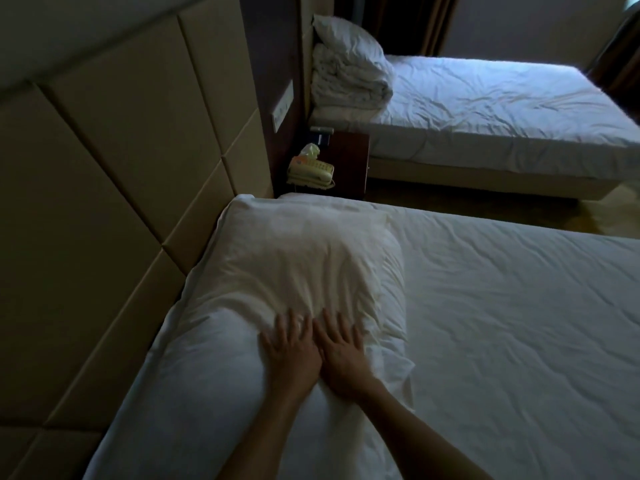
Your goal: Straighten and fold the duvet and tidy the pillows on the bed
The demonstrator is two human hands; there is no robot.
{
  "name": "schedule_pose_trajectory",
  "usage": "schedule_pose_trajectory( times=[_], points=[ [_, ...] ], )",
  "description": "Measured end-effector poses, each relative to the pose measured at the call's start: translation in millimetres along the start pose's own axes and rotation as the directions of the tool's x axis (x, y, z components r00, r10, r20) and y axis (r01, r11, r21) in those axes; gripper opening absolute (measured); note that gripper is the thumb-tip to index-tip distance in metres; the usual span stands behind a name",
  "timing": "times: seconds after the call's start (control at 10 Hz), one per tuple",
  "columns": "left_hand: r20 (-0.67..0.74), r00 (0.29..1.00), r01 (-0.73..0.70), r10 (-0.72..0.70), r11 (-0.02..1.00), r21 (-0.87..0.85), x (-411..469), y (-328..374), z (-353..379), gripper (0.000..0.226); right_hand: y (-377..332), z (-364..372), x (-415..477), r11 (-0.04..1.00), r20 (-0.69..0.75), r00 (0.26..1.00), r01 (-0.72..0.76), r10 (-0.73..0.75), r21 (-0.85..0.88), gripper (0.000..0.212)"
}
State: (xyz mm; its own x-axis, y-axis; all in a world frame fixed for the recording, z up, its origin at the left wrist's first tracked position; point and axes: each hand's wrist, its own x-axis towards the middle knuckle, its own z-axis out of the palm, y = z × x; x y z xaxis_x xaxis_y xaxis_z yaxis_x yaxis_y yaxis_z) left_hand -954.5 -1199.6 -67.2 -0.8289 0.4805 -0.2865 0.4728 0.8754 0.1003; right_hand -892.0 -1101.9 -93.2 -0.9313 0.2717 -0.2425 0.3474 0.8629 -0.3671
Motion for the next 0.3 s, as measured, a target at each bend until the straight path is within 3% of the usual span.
schedule_pose_trajectory(
  times=[0.1,0.2,0.3],
  points=[
    [0.075,0.996,-0.044,0.043,0.999,0.012,-40,21,-5,0.052,4,-7,-50,0.996,0.076,0.997,0.013,-0.019,0.084,0.074],
    [0.101,0.993,-0.062,0.066,0.997,-0.038,-86,52,-7,0.045,11,-10,-114,0.976,0.05,0.996,0.061,-0.073,0.207,0.067],
    [0.127,0.991,-0.012,0.032,0.987,-0.158,-138,78,-6,0.041,16,-12,-177,0.867,0.02,0.984,0.147,-0.179,0.477,0.057]
  ],
)
